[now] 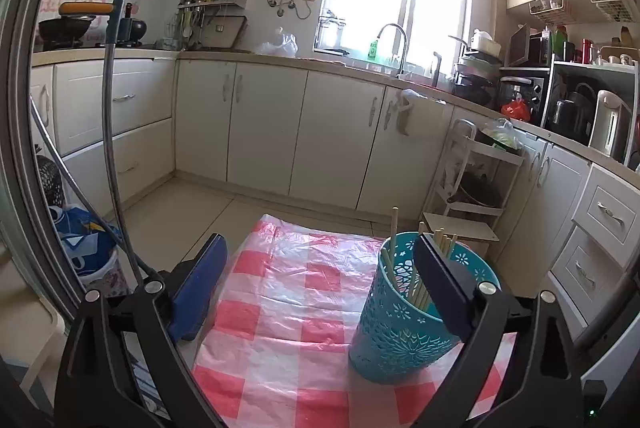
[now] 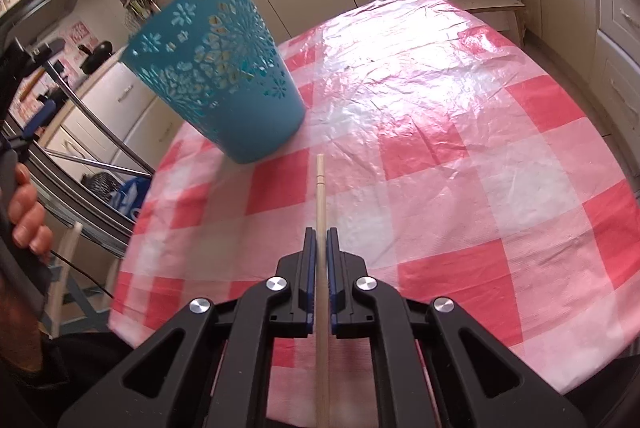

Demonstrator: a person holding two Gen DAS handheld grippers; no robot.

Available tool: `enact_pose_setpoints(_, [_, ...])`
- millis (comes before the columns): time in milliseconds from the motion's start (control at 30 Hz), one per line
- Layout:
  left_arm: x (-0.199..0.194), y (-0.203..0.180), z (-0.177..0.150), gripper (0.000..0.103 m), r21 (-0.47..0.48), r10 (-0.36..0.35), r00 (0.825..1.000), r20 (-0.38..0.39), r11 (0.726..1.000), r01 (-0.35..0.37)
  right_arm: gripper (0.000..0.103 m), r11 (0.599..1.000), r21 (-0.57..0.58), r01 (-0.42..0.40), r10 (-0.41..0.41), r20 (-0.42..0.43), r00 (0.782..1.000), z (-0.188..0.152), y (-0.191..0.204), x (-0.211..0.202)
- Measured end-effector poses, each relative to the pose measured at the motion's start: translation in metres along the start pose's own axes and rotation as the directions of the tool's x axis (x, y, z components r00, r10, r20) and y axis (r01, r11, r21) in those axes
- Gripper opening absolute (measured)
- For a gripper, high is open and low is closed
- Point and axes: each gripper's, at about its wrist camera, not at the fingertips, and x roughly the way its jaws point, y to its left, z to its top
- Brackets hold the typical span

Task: Organize utensils
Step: 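Lift the last chopstick upright with the right tool, then carry the chopstick over the teal basket with the right tool and release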

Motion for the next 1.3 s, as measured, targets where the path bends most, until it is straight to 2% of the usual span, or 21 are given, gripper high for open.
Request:
enact_pose_setpoints(300, [-0.001,0.012,0.002,0.093,-0.011,0.014,1.000,-0.024,1.000,-0.014,0.006,0.990,0.023,-0.136,0.134,0.070,0.989,0.014,0.022,-0.032])
enact_pose_setpoints(667, [0.000,0.022,0.002,0.093,-0.034,0.028,0.999,-0.039,0.999,-0.029,0.006,0.983,-0.070,-0.170,0.181,0.208,0.961,0.060,0.058,-0.088])
enact_pose_setpoints(867, [0.002,0.021,0.002,0.093,-0.027,0.040,0.998,-0.045,0.999,-0.042,0.006,0.972,-0.160,-0.171,0.214,0.302,0.929,0.117,0.100,-0.108])
enact_pose_setpoints(1100, [0.003,0.019,0.003,0.094,-0.009,0.060,0.997,-0.046,0.998,-0.060,0.006,0.965,-0.237,-0.110,0.213,0.472,0.855,0.193,0.157,-0.110])
enact_pose_setpoints(1200, [0.005,0.020,0.004,0.094,-0.010,0.066,0.997,-0.050,0.998,-0.067,0.006,0.969,-0.234,-0.082,0.192,0.498,0.846,0.210,0.168,-0.097])
enact_pose_setpoints(1300, [0.006,0.021,0.004,0.094,-0.010,0.068,0.996,-0.058,0.998,-0.069,0.006,0.970,-0.238,-0.052,0.169,0.501,0.849,0.217,0.173,-0.078])
